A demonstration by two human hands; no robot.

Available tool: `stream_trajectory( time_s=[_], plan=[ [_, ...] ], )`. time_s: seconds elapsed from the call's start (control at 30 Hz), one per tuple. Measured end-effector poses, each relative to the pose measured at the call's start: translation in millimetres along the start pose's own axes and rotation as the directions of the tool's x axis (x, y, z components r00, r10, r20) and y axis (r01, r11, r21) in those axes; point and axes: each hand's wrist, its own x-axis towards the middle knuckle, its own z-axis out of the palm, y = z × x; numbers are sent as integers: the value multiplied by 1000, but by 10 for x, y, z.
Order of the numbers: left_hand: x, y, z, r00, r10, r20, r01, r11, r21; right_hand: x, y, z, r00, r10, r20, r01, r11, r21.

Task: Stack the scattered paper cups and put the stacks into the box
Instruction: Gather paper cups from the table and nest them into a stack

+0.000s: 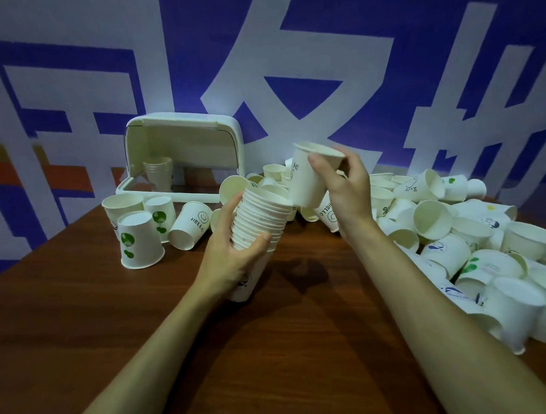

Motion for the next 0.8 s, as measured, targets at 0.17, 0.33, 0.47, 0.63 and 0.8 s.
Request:
stream_trajectory(
  time_s=[0.17, 0.33, 0.47, 0.63, 0.8],
  plan=[
    [-11, 80, 59, 999, 12, 29, -10, 999, -44, -45, -106, 44, 1000, 26, -2, -25, 989, 144],
    [-7, 94, 48, 999, -22, 27, 22, 1000, 0, -216, 35, 147, 949, 78, 304, -9, 975, -223],
    [-27, 157, -58, 998, -30, 47, 27, 999, 47, -270, 152, 202, 895, 110, 431, 23, 956, -291],
    [-10, 239, -258, 999, 36, 26, -38, 996, 82, -224, 134, 330, 813, 187, 552, -127, 981, -146],
    [44, 63, -597, 993, -38, -108, 45, 997, 65, -35, 357, 573, 902, 85, 423, 177, 821, -542]
  ],
)
